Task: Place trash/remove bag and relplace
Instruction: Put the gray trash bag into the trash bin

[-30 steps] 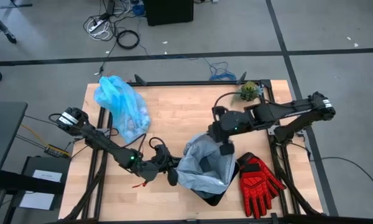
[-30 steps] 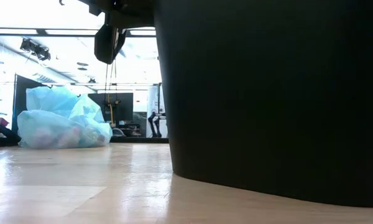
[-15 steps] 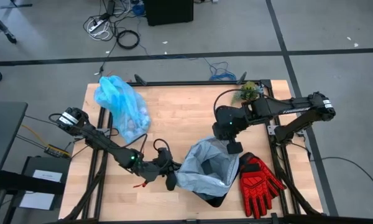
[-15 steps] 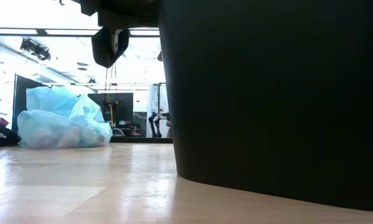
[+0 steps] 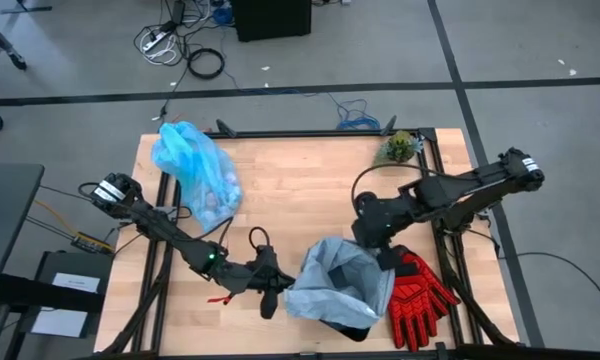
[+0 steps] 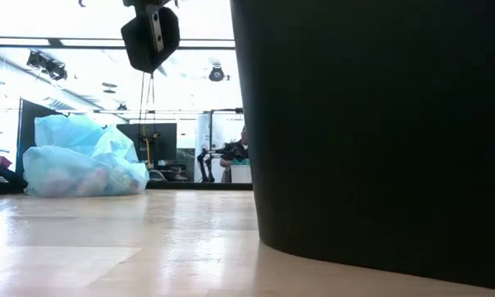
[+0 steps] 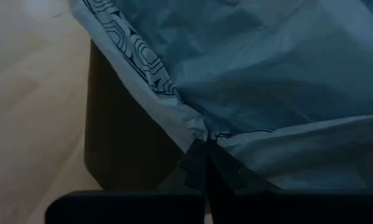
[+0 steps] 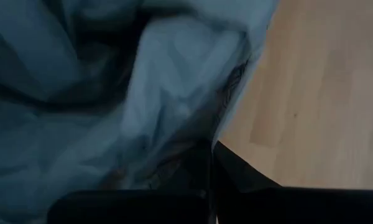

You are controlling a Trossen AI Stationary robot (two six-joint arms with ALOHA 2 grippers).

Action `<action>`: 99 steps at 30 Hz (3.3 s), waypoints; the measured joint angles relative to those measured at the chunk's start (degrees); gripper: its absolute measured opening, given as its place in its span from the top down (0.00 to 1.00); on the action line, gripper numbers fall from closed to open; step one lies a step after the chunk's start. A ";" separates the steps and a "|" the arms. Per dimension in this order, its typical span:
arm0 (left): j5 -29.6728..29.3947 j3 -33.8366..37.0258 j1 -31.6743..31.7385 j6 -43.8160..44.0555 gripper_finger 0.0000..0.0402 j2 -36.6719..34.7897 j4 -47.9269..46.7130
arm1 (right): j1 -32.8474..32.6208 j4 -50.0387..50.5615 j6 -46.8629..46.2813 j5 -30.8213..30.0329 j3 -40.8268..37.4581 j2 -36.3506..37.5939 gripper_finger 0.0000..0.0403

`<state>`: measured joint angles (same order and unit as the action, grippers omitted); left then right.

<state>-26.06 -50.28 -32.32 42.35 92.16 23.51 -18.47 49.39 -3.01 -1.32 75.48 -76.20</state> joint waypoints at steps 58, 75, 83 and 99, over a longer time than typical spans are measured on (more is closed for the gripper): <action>6.39 0.07 -0.81 9.03 0.99 0.02 3.62 | -20.47 -43.62 -17.41 -6.73 -24.96 4.61 1.00; -8.31 0.07 -5.64 13.72 0.99 -5.41 -12.47 | -7.31 -40.00 -12.30 1.10 -24.81 7.15 0.99; -13.01 -0.44 -5.06 9.31 0.99 -10.02 -15.04 | -4.68 -29.02 -14.53 -4.11 -24.70 19.49 0.88; -11.34 -0.31 -3.30 16.50 0.99 -10.03 -19.98 | -2.30 -26.70 -23.96 -1.62 -10.52 27.02 0.74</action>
<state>-37.40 -50.59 -35.62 58.86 82.13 3.54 -20.77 22.69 -26.97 -2.94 64.96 -49.18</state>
